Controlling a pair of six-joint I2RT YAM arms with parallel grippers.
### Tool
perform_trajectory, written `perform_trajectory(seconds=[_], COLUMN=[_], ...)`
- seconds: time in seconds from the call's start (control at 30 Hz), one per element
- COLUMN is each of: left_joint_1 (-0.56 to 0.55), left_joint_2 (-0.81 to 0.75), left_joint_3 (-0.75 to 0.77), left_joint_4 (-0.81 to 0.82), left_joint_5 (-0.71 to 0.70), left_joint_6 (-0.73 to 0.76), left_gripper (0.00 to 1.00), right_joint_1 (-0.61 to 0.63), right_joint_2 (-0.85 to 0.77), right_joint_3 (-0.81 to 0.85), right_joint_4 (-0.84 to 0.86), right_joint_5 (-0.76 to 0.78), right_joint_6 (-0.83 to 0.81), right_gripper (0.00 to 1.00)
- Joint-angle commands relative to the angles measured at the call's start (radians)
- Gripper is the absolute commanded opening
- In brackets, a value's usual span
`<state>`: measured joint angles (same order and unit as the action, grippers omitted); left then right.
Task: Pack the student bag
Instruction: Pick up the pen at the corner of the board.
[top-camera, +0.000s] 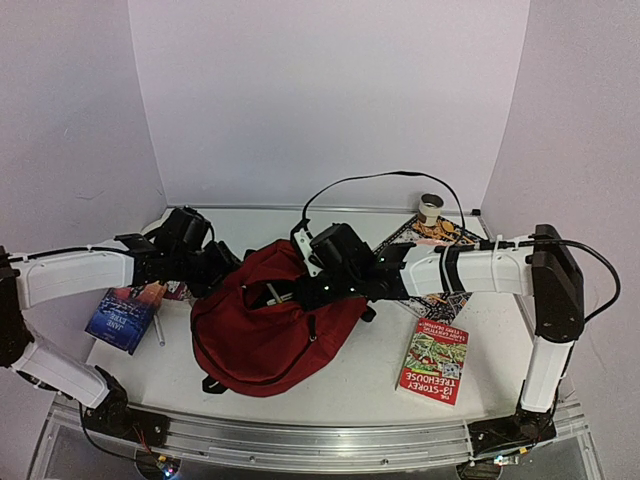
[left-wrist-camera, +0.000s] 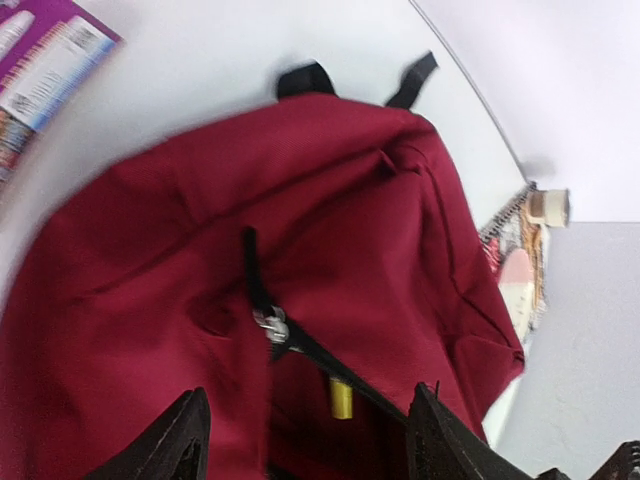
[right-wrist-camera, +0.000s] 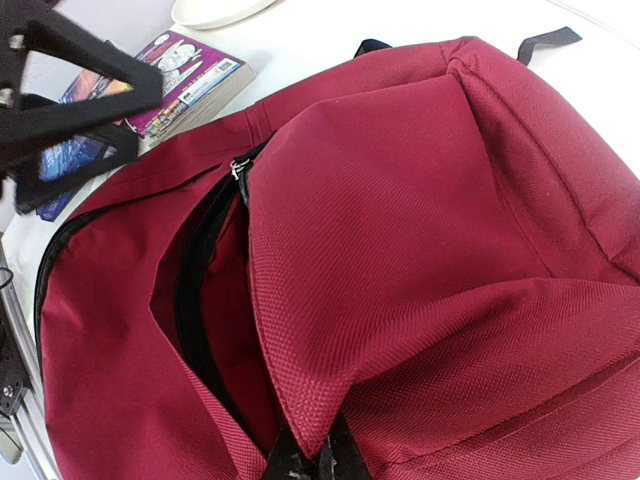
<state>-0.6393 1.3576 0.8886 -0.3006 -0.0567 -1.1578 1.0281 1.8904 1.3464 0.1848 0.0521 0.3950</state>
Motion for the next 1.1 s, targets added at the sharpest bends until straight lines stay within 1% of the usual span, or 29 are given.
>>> perform_trajectory(seconds=[0.0, 0.1, 0.17, 0.37, 0.47, 0.57, 0.7, 0.83, 0.9, 1.07], left_joint_1=[0.024, 0.047, 0.072, 0.152, 0.211, 0.283, 0.339, 0.401, 0.413, 0.441], left_joint_2=[-0.065, -0.078, -0.086, -0.089, -0.072, -0.050, -0.025, 0.011, 0.036, 0.097], left_joint_3=[0.050, 0.048, 0.034, 0.012, -0.002, -0.030, -0.068, -0.125, -0.143, -0.158], left_joint_4=[-0.257, -0.350, -0.399, -0.493, -0.509, -0.496, -0.429, -0.328, -0.292, -0.243], left_joint_5=[-0.131, -0.165, -0.177, -0.243, -0.246, -0.221, -0.187, -0.123, -0.116, -0.114], left_joint_6=[0.115, 0.148, 0.163, 0.216, 0.260, 0.291, 0.312, 0.331, 0.342, 0.358], left_gripper=[0.73, 0.78, 0.80, 0.86, 0.87, 0.83, 0.77, 0.68, 0.64, 0.49], right_joint_1=[0.005, 0.005, 0.005, 0.004, 0.005, 0.005, 0.006, 0.005, 0.006, 0.005], right_joint_2=[-0.041, -0.036, -0.033, -0.033, -0.034, -0.034, -0.034, -0.034, -0.036, -0.043], right_joint_3=[-0.001, 0.002, 0.004, 0.002, 0.001, 0.000, -0.001, -0.001, -0.002, -0.008], right_joint_4=[0.036, 0.036, 0.036, 0.036, 0.036, 0.036, 0.036, 0.036, 0.036, 0.036], right_joint_5=[0.000, -0.003, -0.004, -0.003, -0.006, -0.008, -0.010, -0.017, -0.019, -0.014], right_joint_6=[0.002, 0.003, 0.002, 0.001, 0.000, 0.001, 0.001, 0.003, 0.005, 0.005], right_gripper=[0.00, 0.00, 0.00, 0.00, 0.00, 0.00, 0.00, 0.00, 0.00, 0.00])
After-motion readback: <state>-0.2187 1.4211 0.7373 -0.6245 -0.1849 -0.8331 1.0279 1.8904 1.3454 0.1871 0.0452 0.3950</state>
